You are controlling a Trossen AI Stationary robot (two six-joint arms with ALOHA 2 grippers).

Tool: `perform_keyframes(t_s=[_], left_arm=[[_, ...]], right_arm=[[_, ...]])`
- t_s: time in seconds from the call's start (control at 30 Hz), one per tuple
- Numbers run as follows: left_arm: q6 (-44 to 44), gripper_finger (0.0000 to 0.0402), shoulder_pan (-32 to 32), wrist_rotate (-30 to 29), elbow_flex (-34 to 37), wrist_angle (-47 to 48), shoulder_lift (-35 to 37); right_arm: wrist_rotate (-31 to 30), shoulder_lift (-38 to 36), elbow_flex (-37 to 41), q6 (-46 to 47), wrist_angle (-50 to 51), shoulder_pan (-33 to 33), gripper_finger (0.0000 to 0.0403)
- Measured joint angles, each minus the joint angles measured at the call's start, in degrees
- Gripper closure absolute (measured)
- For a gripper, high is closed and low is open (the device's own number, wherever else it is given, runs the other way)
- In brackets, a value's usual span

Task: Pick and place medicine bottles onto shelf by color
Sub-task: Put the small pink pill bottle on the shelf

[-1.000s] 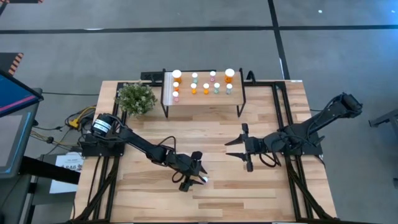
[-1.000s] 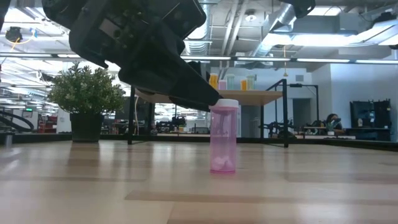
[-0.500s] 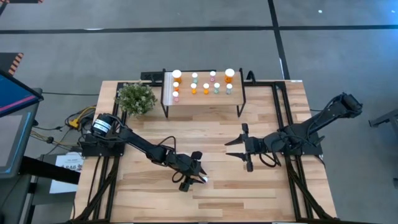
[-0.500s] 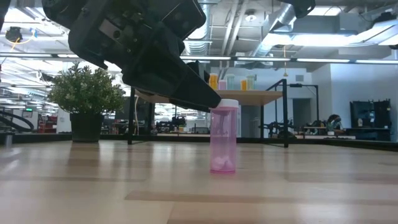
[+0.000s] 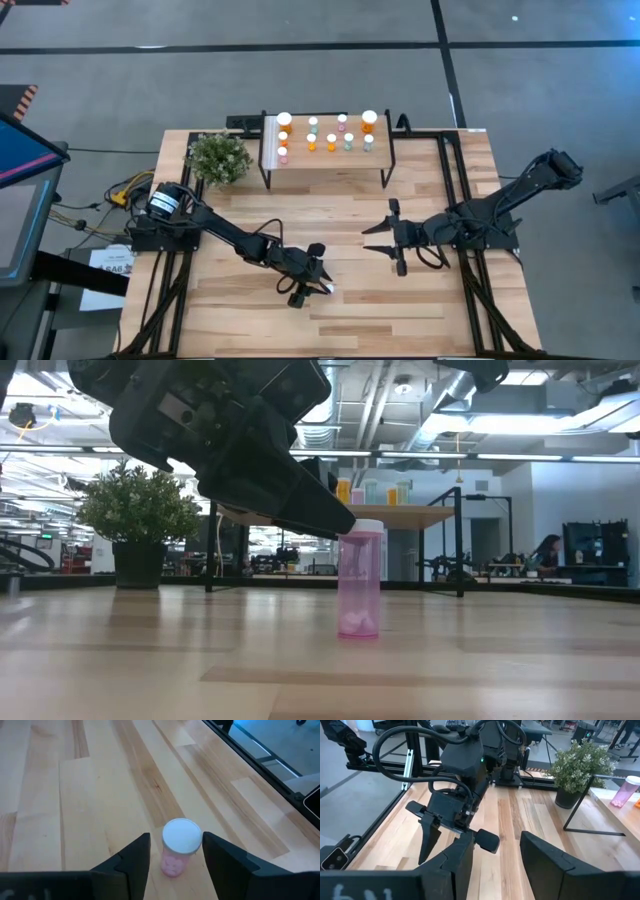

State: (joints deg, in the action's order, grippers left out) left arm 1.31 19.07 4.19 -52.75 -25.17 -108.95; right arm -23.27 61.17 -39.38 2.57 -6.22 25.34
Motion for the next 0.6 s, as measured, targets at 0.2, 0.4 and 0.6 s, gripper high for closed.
perform_keyframes(t_s=[0.2,0.4,0.6], left_arm=[[-1.0,0.0235,0.0,0.0,0.0,-0.5,0.0],[-1.1,0.0235,0.0,0.0,0.0,-1.5,0.0],[-1.1,0.0235,0.0,0.5,0.0,-1.2,0.0]], right_arm=[[0.0,0.0,0.0,0.0,0.0,0.0,0.0219],[0.0,0.0,0.0,0.4,0.1,0.0,0.0219],[0.0,0.0,0.0,0.4,0.2,0.0,0.0219]])
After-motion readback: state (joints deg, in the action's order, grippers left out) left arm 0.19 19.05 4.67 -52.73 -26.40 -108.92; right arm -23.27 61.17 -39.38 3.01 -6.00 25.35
